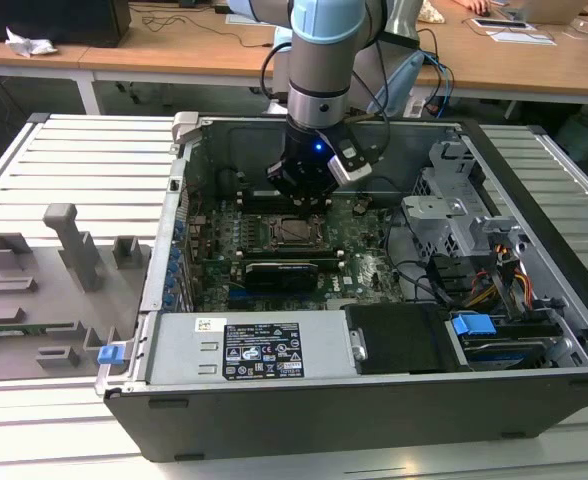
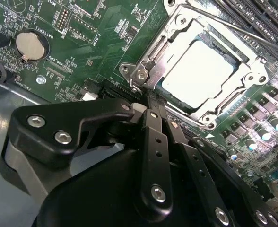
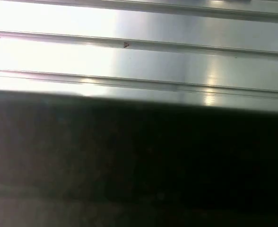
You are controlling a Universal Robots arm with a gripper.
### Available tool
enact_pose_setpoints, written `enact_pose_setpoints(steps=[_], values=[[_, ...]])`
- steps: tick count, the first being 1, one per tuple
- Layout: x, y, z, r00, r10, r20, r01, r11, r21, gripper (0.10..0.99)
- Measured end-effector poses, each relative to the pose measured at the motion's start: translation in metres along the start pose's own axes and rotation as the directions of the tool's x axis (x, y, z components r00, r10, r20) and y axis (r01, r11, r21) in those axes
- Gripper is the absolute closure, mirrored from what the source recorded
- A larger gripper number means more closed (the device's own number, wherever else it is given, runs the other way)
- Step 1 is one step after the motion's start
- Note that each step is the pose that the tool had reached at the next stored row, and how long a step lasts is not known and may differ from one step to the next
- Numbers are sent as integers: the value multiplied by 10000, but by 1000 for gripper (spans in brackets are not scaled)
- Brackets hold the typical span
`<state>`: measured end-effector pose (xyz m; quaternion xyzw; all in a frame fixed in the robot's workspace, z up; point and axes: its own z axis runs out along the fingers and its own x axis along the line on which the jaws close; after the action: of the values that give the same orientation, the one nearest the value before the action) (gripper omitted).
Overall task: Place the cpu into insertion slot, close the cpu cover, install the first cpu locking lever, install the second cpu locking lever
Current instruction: 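Install the first cpu locking lever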
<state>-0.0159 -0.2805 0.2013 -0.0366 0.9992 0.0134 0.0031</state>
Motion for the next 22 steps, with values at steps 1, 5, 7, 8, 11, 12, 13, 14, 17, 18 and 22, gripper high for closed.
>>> enact_pose_setpoints(steps=[1,5,7,8,11,12,13,14,17,18,22], values=[[0,0,0,10000,0,1,0,10000,-4,980],[-1,3,-3,10000,4,19,-4,9998,-180,980],[0,3,-26,10000,5,20,-5,9998,-188,980],[-1,4,-74,10000,4,16,-3,9998,-182,980],[-1,-2,-96,10000,1,15,0,9998,-181,980],[1,-21,-97,10000,4,15,-4,9998,-181,980],[2,-29,-97,10000,3,15,-3,9998,-180,980],[2,-36,-97,10000,3,15,-3,9998,-181,980],[4,-59,-98,10000,4,15,-4,9998,-181,980],[4,-65,-98,10000,3,15,-3,9998,-180,980],[6,-85,-98,10000,4,16,-4,9998,-181,980]])
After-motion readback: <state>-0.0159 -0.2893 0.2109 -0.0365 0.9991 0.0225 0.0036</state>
